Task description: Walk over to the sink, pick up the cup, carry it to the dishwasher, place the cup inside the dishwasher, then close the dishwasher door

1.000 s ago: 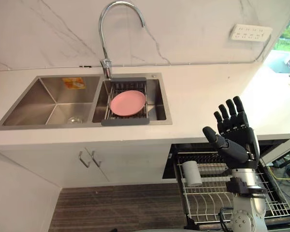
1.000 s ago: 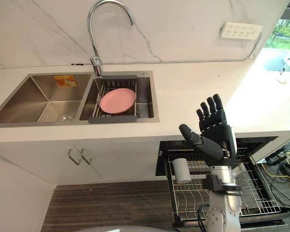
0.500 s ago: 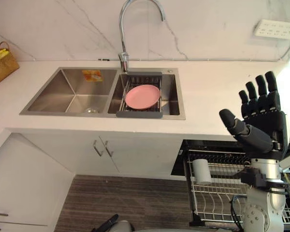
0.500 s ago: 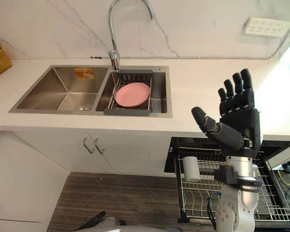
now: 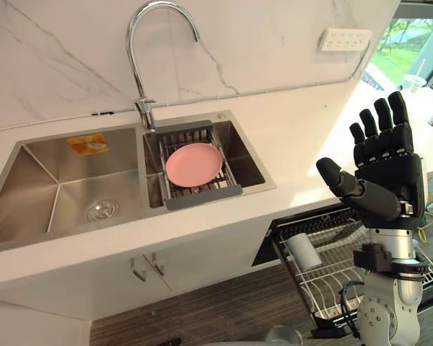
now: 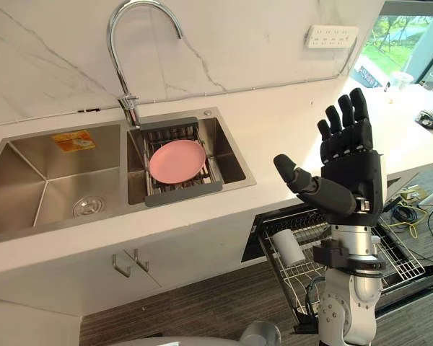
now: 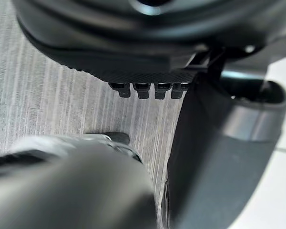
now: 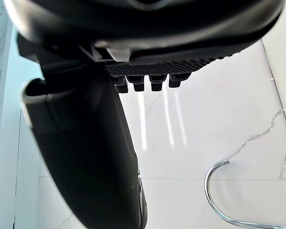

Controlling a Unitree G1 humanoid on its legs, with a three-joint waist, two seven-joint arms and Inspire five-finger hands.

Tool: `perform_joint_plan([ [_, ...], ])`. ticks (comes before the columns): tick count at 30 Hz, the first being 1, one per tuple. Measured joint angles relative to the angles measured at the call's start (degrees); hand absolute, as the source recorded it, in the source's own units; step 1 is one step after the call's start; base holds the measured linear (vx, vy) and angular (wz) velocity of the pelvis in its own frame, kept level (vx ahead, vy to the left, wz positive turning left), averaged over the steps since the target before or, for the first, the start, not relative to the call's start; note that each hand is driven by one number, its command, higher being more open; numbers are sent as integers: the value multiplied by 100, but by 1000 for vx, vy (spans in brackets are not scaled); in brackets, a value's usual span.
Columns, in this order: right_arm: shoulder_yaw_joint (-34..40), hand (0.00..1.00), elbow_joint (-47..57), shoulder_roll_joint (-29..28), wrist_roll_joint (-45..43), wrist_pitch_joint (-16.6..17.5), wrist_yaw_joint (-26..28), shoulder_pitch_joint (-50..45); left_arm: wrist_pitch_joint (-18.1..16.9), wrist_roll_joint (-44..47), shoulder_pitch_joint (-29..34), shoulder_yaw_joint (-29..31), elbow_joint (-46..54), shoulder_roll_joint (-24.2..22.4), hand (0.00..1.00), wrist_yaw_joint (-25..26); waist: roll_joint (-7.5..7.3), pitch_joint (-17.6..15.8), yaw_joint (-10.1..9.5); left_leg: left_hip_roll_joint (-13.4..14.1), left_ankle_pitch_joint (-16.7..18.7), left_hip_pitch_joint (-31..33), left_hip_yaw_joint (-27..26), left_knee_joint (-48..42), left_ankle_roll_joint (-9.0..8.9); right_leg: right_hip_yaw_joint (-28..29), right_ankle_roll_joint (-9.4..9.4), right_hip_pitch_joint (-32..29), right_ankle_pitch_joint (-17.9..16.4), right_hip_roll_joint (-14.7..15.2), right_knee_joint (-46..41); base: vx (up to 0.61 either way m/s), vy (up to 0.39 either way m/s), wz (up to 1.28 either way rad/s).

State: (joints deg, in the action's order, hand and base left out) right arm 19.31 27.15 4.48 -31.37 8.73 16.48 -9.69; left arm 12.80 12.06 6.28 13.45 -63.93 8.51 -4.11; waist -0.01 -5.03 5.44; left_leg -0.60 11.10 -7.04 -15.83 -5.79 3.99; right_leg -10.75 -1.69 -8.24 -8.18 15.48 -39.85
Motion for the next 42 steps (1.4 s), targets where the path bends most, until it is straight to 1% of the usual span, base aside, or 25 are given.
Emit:
perform_joint_plan([
  [2,121,100,-9,27,-5,-27,-18,-2,113,-57,-58,-11,3,7,100,-2,1,-8,34,53,-1,-45,154,15,-4,-95,-159,-32,-394,-320,70,175,-95,37],
  [3,197,100,-43,43,-10,-34,3,2,130,-151,-51,-14,3,-5,100,-4,6,-16,30,125,-1,-114,199,15,-8,-178,-150,-77,-596,-547,280,122,-131,23],
  [5,279,100,-128,52,-22,-37,59,4,144,-261,-43,-25,5,-1,100,-4,20,-23,36,215,3,-156,271,5,-19,-154,-112,-150,-652,-800,712,90,-140,18],
  [6,347,100,-157,60,-51,-49,112,1,185,-287,-30,-27,14,31,100,-14,-16,-9,64,272,56,-149,369,-42,-161,84,-118,-232,-562,-1014,1402,132,-203,44],
  [7,431,100,-179,105,-139,-46,143,0,203,-329,-15,-20,-2,50,100,-37,-30,-13,152,351,208,-156,508,-124,-434,211,18,-168,-142,-1135,1778,195,-250,46],
  [9,534,100,-282,132,-234,-93,117,-12,292,-433,-15,-28,24,-8,100,-141,86,-22,149,552,194,-207,603,-106,-519,113,103,-30,-70,-1297,1769,187,-231,26],
  [11,515,100,-288,132,-238,-104,131,-5,339,-455,-35,-27,103,-17,100,-254,89,-46,155,615,100,-330,639,0,-596,69,163,88,-90,-1353,1781,101,-163,20],
  [15,348,100,-288,144,-223,-104,263,47,399,-416,-112,-22,237,-71,100,-263,125,-24,129,675,65,-404,745,126,-652,-24,237,386,-21,-1443,2230,5,-67,19],
  [17,68,100,-287,152,-190,-106,383,90,519,-407,-150,-14,256,-83,100,-207,141,18,11,714,34,-392,733,194,-688,21,206,563,265,-1546,2745,-78,29,-4],
  [19,-125,100,-286,160,-148,-160,486,176,599,-409,-123,68,238,-79,100,-196,158,59,-31,706,21,-381,716,204,-667,66,183,690,446,-1579,3069,-62,51,-8],
  [22,-315,100,-279,174,-108,-199,618,256,641,-435,-9,106,208,-80,100,-47,176,119,-116,681,11,-390,687,220,-653,122,152,756,543,-1593,3262,-20,39,-5],
  [24,-475,100,-274,242,-108,-325,663,252,659,-424,41,263,234,-78,100,141,198,129,-171,753,158,-275,669,-75,-740,169,138,770,441,-1677,3272,13,-3,2],
  [25,-604,100,-274,214,-108,-402,671,236,630,-395,55,397,311,-132,100,321,153,108,-228,760,301,156,643,-924,-876,220,209,784,391,-1640,3319,-2,-36,19],
  [26,-721,100,-200,214,-106,-505,659,180,605,-216,67,521,664,-254,100,484,163,76,-281,900,313,835,581,-2268,-951,219,241,850,380,-1604,3422,-1,-40,29],
  [27,-741,100,-120,221,-98,-564,654,156,609,-84,75,520,858,-323,100,603,199,33,-288,995,239,1114,573,-2871,-1065,169,279,972,393,-1603,3514,21,-26,37],
  [28,-746,100,-107,225,-83,-630,616,146,631,40,124,523,1070,-454,100,804,256,-77,-351,1136,368,1283,463,-3189,-1111,60,339,1210,461,-1554,3585,49,23,43],
  [30,-681,100,-159,235,-40,-726,424,144,662,-42,216,510,1214,-542,100,910,321,-37,-369,1151,400,1198,162,-2046,-1026,-74,281,1373,386,-1424,3592,74,86,38],
  [31,-583,100,-185,227,-50,-736,304,135,604,-169,270,521,1252,-550,100,901,308,-46,-371,1100,145,1247,71,-1299,-915,-132,227,1423,339,-1327,3610,97,105,24],
  [32,-527,100,-188,220,-52,-737,245,110,557,-234,305,525,1256,-560,100,891,295,-44,-389,1052,-75,1241,73,-1100,-907,-139,192,1443,318,-1272,3618,139,132,27],
  [33,-395,100,-188,227,-48,-700,150,78,346,-484,413,529,1291,-641,100,808,357,-11,-386,926,-694,1177,142,-771,-887,-158,51,1425,258,-1217,3620,134,127,10],
  [34,-366,100,-210,209,-46,-669,101,78,255,-558,425,534,1297,-664,100,774,358,-25,-408,872,-844,1171,193,-751,-728,-123,-7,1419,258,-1192,3613,162,163,-7],
  [35,-366,100,-266,177,-34,-638,19,78,97,-638,431,549,1299,-665,100,727,353,-30,-464,790,-850,1086,171,-720,-673,-24,-96,1423,299,-1113,3586,184,167,-32],
  [36,-468,100,-294,171,19,-637,-16,81,-72,-686,449,546,1300,-664,100,753,289,-70,-474,682,-891,925,73,-477,-601,166,-147,1418,320,-1036,3578,147,130,-30],
  [39,-504,100,-294,73,237,-497,-18,70,-144,-773,580,516,1422,-675,100,763,241,-53,-442,455,-1116,549,-86,236,-535,292,-223,1423,306,-902,3608,130,97,-18],
  [42,-429,100,-243,51,429,-256,-25,23,-113,-979,593,386,1492,-656,100,741,241,-40,-392,352,-1177,503,-31,475,-505,211,-289,1437,278,-838,3644,98,33,10],
])
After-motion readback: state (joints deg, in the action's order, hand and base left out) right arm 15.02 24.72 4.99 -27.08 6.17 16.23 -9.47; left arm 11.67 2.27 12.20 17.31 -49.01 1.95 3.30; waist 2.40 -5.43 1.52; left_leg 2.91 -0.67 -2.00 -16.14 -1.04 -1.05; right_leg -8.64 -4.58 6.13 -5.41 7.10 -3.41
